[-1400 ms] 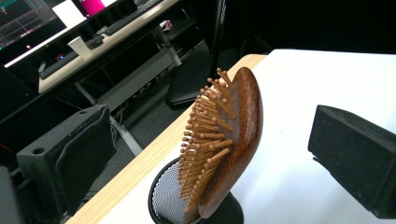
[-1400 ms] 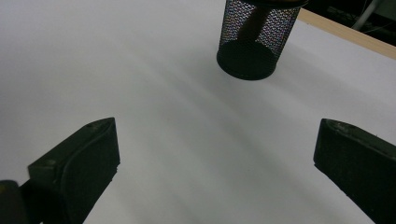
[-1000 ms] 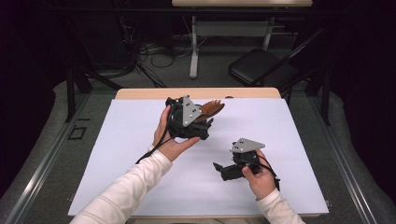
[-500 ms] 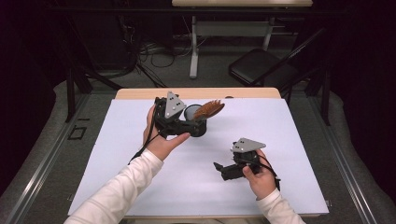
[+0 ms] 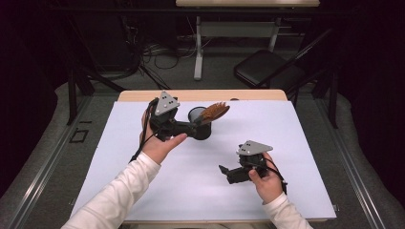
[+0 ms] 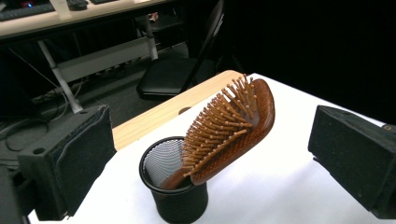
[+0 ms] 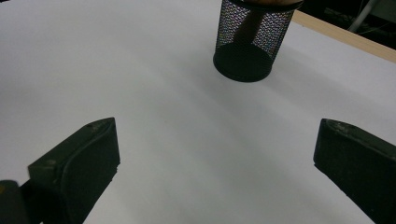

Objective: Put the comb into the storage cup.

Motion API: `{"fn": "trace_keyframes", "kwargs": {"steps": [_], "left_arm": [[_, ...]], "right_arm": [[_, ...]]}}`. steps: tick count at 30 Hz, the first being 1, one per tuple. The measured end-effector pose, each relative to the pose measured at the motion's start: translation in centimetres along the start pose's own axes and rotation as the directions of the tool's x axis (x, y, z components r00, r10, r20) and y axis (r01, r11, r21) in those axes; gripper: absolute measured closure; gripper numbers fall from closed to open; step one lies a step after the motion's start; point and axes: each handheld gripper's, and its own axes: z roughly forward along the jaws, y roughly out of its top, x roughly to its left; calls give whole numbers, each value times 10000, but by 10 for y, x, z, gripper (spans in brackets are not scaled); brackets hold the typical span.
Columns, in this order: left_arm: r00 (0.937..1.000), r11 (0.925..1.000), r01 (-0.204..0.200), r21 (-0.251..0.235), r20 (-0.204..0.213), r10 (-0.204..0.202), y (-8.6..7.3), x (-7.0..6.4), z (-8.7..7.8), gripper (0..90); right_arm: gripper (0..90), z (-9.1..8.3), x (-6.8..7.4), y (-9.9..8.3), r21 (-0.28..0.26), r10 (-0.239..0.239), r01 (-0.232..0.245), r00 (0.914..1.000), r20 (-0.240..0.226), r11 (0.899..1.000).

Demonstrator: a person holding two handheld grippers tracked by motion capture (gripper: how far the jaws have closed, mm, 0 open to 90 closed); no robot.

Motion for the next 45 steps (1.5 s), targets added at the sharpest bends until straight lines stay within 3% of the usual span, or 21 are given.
{"fn": "trace_keyframes", "kwargs": {"steps": [16,40,45], "left_arm": [[9951,9959,906,69,391,-908,-1,9,-5,6],[9929,9961,883,-64,799,-875,-7,13,-28,5],[9885,9954,959,-20,1173,-950,-6,15,-34,5]], "right_arm": [[0,-1,-1,0,-21,17,-17,10000,8,10000],[0,-6,-1,5,-143,-14,14,10000,28,9999],[0,-7,-1,6,-160,-19,19,10000,23,9999]]}}
